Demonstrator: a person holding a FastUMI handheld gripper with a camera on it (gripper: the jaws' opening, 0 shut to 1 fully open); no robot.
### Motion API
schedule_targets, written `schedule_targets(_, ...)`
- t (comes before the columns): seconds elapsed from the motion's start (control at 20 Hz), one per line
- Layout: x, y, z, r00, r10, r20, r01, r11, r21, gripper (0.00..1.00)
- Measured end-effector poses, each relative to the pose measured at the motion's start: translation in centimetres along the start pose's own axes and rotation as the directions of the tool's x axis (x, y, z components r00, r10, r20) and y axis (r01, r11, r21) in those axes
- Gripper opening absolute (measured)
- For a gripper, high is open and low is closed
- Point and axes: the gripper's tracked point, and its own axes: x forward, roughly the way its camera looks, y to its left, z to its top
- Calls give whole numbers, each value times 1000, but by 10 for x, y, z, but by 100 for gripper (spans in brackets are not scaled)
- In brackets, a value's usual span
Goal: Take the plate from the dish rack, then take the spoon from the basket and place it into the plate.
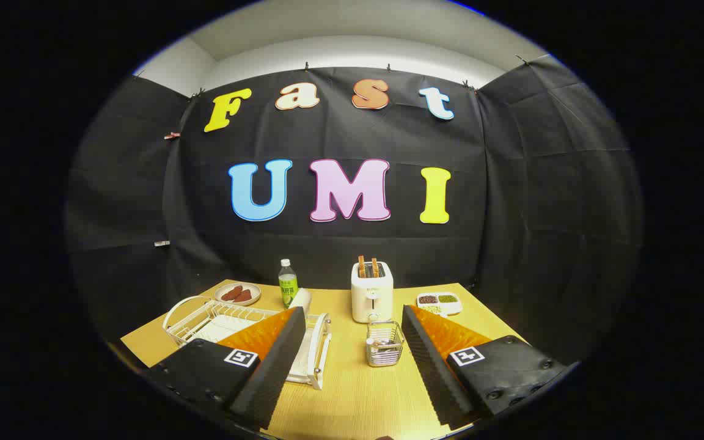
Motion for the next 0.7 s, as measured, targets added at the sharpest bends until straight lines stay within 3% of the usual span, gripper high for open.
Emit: schedule_targets(0.7, 17, 9, -2, 1000, 22, -5, -22, 999, -27, 98)
